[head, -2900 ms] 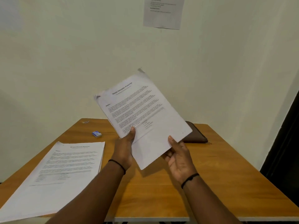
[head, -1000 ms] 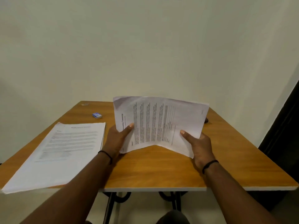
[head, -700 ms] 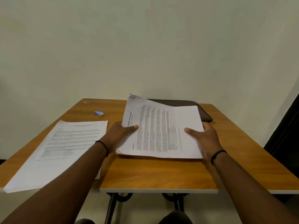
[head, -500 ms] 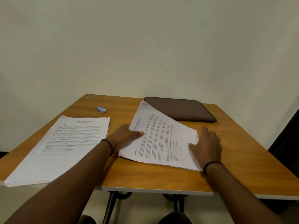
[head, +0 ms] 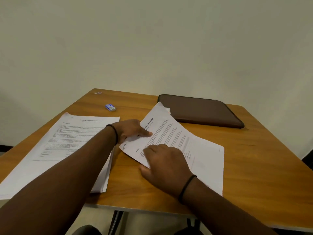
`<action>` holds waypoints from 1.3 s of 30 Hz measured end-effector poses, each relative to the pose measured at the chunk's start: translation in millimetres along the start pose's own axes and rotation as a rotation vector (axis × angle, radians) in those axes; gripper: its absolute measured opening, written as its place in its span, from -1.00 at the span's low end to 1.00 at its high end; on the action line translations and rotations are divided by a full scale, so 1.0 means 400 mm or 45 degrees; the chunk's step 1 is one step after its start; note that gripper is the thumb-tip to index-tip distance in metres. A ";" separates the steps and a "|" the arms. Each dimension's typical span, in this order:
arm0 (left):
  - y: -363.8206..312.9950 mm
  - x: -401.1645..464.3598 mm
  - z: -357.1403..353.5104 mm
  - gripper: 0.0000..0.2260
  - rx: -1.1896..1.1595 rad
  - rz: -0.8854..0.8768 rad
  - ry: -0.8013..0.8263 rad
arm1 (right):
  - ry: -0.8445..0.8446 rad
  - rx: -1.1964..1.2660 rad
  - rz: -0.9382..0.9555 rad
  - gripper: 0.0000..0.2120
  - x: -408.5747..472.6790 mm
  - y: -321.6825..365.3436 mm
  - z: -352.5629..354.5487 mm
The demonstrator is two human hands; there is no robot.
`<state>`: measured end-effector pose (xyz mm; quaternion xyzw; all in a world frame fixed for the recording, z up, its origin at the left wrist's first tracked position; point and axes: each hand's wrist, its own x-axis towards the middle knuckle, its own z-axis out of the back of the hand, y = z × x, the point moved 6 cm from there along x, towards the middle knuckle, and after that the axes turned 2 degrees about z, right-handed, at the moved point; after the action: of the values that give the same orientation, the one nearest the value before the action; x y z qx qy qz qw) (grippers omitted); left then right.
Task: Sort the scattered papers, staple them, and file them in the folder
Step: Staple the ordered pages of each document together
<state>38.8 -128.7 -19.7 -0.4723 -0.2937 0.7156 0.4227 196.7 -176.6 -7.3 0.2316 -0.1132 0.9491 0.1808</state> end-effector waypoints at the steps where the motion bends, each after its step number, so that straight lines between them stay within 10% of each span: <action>1: 0.007 0.008 0.013 -0.93 0.026 0.038 0.012 | 0.006 -0.012 0.015 -0.64 0.013 0.007 -0.010; 6: 0.023 0.049 0.060 -0.74 0.029 0.098 0.089 | 0.129 -0.105 0.057 -0.84 0.056 0.029 -0.046; 13: 0.076 0.050 0.066 -0.58 -0.942 0.001 0.388 | -0.131 -0.028 0.065 -0.77 0.081 -0.012 -0.080; 22: 0.105 0.061 0.063 -0.29 -1.138 -0.056 0.772 | 0.044 0.642 -0.355 -0.54 0.087 -0.074 -0.130; 29: 0.107 0.070 0.054 -0.26 -1.161 -0.019 0.806 | -0.454 0.824 -0.605 -0.81 0.062 -0.149 -0.056; 34: 0.113 0.072 0.062 -0.27 -1.184 -0.018 0.825 | -0.603 0.553 -0.385 -0.87 0.063 -0.145 -0.037; 39: 0.101 0.068 0.054 -0.27 -1.123 0.007 0.723 | -0.386 0.372 -0.050 -0.48 0.078 -0.044 -0.067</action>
<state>0.2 -124.1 -56.0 -0.7815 -0.4397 0.3688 0.2449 167.2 -143.4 -13.1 0.3978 0.0043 0.9060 0.1446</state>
